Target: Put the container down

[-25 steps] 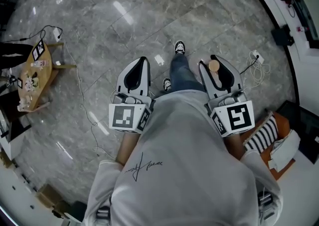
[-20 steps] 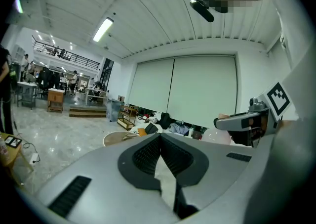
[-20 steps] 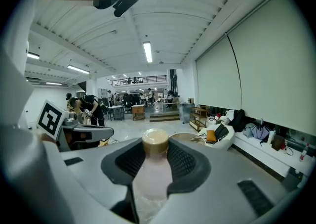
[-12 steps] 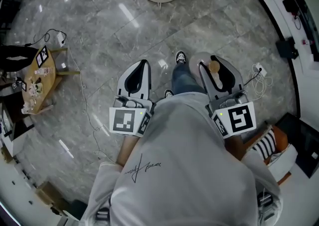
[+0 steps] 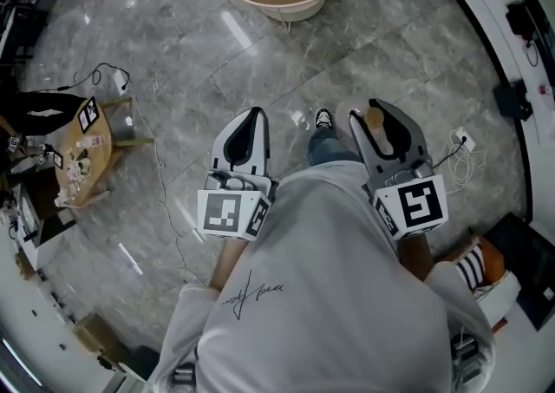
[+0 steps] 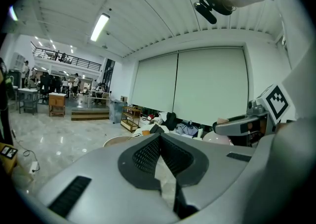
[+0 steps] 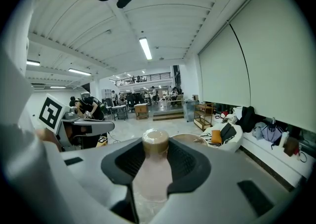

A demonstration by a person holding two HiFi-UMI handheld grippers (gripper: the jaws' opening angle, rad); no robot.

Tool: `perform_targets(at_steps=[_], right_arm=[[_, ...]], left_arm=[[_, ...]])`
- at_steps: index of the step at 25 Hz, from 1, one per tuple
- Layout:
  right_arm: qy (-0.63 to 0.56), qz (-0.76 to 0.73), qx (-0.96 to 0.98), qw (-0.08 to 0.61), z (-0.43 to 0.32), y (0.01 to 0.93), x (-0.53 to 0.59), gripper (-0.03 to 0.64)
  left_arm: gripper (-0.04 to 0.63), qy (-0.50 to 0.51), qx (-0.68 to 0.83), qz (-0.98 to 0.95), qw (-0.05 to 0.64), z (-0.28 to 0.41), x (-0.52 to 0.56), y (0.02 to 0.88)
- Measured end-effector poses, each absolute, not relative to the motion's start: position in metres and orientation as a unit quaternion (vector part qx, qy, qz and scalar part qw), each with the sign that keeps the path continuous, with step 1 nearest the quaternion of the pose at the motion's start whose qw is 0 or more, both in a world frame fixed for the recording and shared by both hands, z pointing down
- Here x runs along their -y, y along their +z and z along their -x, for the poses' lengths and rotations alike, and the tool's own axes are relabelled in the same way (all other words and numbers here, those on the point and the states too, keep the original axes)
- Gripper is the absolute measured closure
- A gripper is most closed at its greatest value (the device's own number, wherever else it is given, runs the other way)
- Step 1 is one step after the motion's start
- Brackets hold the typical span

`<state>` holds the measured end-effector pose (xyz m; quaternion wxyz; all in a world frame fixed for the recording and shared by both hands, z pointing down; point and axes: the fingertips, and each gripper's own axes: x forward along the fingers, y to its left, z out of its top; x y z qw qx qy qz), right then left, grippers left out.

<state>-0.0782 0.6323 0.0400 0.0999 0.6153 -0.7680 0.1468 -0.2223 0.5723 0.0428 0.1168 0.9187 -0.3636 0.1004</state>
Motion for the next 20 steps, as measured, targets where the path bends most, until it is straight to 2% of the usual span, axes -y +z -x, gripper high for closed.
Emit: perform_targets(at_steps=[20], right_arm=[[0.182, -0.558, 0.801, 0.118, 0.017, 0.072, -0.547, 0.471]], left_arm=[[0.578, 0.116, 0.377, -0.91, 0.125, 0.139, -0.493, 0.054]])
